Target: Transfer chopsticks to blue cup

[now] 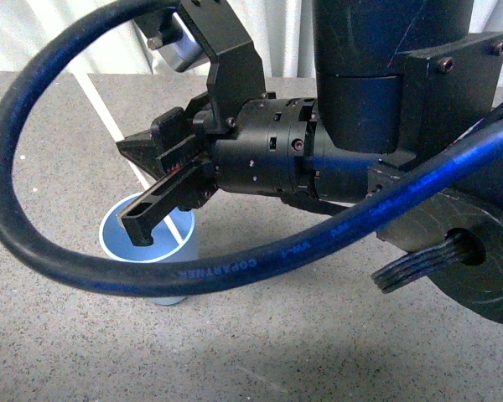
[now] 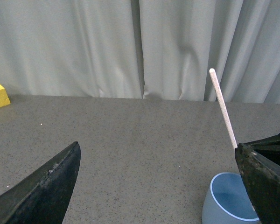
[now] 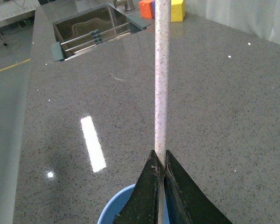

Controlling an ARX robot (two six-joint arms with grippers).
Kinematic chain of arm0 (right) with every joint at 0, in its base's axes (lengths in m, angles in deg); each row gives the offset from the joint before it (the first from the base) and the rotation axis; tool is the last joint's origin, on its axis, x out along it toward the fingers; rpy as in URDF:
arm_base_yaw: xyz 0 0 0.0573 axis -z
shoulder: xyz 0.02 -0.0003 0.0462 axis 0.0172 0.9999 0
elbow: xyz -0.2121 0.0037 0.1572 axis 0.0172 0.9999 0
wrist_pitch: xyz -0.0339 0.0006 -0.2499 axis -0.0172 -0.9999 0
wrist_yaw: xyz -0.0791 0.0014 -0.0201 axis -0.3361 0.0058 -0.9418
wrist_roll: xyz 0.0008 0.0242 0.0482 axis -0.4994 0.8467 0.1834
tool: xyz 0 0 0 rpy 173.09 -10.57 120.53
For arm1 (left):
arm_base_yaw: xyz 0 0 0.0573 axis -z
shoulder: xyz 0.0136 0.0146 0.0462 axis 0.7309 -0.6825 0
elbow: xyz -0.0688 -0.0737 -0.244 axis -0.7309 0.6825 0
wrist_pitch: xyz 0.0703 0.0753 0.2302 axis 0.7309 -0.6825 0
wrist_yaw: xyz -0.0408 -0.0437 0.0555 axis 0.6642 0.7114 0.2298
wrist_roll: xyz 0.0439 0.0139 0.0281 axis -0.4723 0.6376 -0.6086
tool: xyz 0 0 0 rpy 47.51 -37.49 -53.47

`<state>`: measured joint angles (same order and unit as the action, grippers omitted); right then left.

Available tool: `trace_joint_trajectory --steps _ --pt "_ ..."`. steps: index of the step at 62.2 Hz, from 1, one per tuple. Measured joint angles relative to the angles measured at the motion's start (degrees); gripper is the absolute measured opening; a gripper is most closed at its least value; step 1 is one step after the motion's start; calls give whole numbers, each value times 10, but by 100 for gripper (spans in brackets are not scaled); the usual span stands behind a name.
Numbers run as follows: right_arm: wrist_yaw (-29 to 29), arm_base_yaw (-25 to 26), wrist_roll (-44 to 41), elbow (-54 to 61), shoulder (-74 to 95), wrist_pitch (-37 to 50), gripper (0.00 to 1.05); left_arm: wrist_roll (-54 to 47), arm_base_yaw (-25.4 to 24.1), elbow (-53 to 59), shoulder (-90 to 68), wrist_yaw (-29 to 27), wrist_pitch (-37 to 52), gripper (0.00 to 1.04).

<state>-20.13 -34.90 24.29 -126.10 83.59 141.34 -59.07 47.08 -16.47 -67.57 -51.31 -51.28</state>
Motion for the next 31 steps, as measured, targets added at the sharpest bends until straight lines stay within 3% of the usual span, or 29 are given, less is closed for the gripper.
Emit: trace_joint_trajectory --steps 14,31 --pt "-13 1 1 0 7 6 2 0 0 0 0 0 0 98" --pt "-7 3 -1 20 2 7 48 0 0 0 0 0 0 98"
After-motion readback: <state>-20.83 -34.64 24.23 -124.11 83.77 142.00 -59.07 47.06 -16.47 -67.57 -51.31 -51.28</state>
